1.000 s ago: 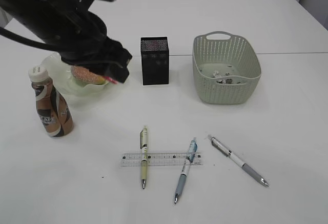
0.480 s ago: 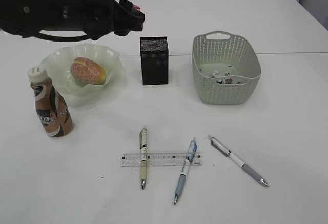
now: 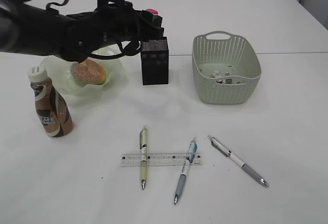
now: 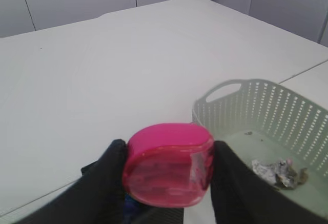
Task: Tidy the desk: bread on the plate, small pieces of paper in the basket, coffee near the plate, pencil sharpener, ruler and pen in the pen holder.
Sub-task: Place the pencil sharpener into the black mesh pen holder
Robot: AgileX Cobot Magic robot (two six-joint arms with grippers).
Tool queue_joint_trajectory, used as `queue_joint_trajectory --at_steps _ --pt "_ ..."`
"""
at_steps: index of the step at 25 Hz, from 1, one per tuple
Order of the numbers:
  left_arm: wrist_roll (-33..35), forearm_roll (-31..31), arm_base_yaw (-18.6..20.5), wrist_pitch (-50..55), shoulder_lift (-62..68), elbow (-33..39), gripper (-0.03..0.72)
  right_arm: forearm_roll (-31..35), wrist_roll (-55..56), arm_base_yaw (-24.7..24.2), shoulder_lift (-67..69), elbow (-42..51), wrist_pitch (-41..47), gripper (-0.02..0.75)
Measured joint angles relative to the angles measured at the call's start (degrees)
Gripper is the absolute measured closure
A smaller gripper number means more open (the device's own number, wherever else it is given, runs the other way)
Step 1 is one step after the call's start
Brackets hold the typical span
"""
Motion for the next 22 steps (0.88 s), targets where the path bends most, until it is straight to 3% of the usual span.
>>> queue_joint_trajectory --at_steps 8,22 --pt "0.0 -0.47 0.49 5.21 10.57 -13.06 0.356 0.09 0.0 0.0 0.0 0.0 0.0 0.176" --pt "0.0 -1.33 2.65 7.13 16.45 -20.74 0.356 -1.92 0.0 0.0 0.0 0.0 0.0 0.176"
